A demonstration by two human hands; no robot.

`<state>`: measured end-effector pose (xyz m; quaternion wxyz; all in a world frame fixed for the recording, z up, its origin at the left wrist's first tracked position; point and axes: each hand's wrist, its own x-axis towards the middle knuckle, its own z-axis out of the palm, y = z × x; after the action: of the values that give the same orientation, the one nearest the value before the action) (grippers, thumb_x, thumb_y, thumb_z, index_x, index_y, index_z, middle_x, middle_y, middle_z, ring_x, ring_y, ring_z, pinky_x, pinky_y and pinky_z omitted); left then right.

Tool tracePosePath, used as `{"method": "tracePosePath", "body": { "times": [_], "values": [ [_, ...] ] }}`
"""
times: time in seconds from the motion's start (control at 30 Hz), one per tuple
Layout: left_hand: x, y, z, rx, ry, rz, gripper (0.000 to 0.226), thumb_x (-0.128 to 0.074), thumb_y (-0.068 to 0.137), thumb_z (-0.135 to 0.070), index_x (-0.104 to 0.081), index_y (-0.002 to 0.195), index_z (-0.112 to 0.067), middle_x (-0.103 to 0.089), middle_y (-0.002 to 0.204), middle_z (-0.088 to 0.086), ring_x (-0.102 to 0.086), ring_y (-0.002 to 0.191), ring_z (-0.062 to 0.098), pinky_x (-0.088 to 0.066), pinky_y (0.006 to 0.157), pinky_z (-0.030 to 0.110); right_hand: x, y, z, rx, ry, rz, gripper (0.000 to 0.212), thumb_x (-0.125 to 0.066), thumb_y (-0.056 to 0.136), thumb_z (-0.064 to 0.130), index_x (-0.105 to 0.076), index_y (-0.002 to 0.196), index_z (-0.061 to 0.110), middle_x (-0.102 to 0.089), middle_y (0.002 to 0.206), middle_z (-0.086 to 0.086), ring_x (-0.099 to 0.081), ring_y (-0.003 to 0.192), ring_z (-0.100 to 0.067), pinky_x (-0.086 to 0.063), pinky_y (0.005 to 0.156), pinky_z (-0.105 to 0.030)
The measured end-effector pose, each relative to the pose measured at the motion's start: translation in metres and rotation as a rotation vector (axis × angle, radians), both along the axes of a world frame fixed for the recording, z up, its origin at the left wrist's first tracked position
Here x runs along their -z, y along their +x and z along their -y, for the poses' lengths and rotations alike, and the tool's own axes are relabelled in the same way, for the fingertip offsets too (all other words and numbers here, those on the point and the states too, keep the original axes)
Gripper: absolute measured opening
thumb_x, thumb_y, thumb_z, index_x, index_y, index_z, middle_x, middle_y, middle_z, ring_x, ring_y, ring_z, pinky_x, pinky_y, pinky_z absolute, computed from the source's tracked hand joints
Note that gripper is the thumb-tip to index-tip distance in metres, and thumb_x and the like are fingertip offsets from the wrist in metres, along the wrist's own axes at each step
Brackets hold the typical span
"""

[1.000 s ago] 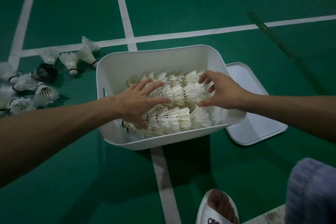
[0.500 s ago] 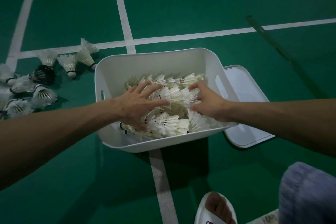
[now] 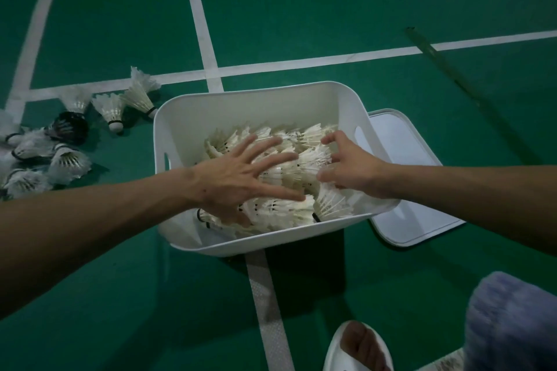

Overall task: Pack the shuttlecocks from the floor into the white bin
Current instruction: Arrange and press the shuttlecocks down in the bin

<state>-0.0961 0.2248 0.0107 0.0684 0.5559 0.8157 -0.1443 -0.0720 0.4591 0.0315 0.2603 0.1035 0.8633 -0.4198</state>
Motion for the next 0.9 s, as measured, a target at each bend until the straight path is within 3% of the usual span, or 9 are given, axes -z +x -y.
{"method": "tracePosePath", "body": {
  "times": [0.13,0.27,0.5,0.67,0.8,0.9],
  "values": [
    [0.006,0.003,-0.013,0.108,-0.064,0.044,0.089,-0.054,0.087,-0.050,0.020,0.136,-0.060,0.034,0.152,0.003,0.034,0.137,0.035,0.005,0.111,0.066,-0.010,0.007,-0.002,-0.097,0.184,-0.095,0.070,-0.075,0.081,0.015,-0.028,0.131,0.029,-0.053,0.113,-0.005,-0.063,0.092,-0.024,-0.057,0.080,-0.040],
    [0.012,-0.005,-0.010,0.037,-0.061,0.015,0.088,-0.053,0.086,-0.056,0.017,0.138,-0.059,0.026,0.156,0.002,0.028,0.139,0.036,0.007,0.112,0.063,-0.019,0.015,-0.005,-0.124,0.267,-0.123,0.077,-0.081,0.075,0.020,-0.028,0.130,0.028,-0.053,0.098,0.002,-0.062,0.083,-0.020,-0.054,0.076,-0.036],
    [0.013,-0.006,-0.009,-0.025,-0.071,0.023,0.086,-0.053,0.085,-0.058,0.015,0.138,-0.059,0.023,0.157,0.000,0.024,0.141,0.035,0.003,0.114,0.061,-0.018,0.014,-0.007,-0.131,0.293,-0.105,0.075,-0.077,0.074,0.000,-0.034,0.127,0.030,-0.063,0.092,-0.005,-0.063,0.078,-0.019,-0.057,0.075,-0.038],
    [0.012,-0.007,-0.007,-0.068,-0.060,0.062,0.085,-0.055,0.085,-0.057,0.011,0.140,-0.058,0.022,0.157,-0.001,0.023,0.141,0.034,0.004,0.114,0.060,-0.017,0.010,-0.012,0.040,0.205,-0.079,0.071,-0.075,0.072,-0.009,-0.040,0.120,0.029,-0.062,0.093,-0.008,-0.064,0.077,-0.023,-0.060,0.061,-0.032],
    [0.013,-0.007,-0.006,-0.082,-0.056,0.066,0.086,-0.054,0.085,-0.057,0.012,0.140,-0.058,0.022,0.156,-0.003,0.022,0.142,0.034,0.001,0.114,0.060,-0.009,0.009,-0.010,0.201,0.071,-0.034,0.068,-0.069,0.071,-0.019,-0.043,0.117,0.025,-0.059,0.097,-0.015,-0.064,0.087,-0.033,-0.061,0.067,-0.047],
    [0.013,-0.006,-0.006,-0.084,-0.048,0.070,0.086,-0.055,0.085,-0.057,0.010,0.141,-0.057,0.022,0.156,-0.003,0.022,0.142,0.033,0.003,0.114,0.059,-0.001,0.013,-0.005,0.252,-0.029,0.041,0.064,-0.065,0.076,-0.020,-0.041,0.118,0.022,-0.054,0.098,-0.015,-0.060,0.084,-0.030,-0.061,0.069,-0.045]
  ]
}}
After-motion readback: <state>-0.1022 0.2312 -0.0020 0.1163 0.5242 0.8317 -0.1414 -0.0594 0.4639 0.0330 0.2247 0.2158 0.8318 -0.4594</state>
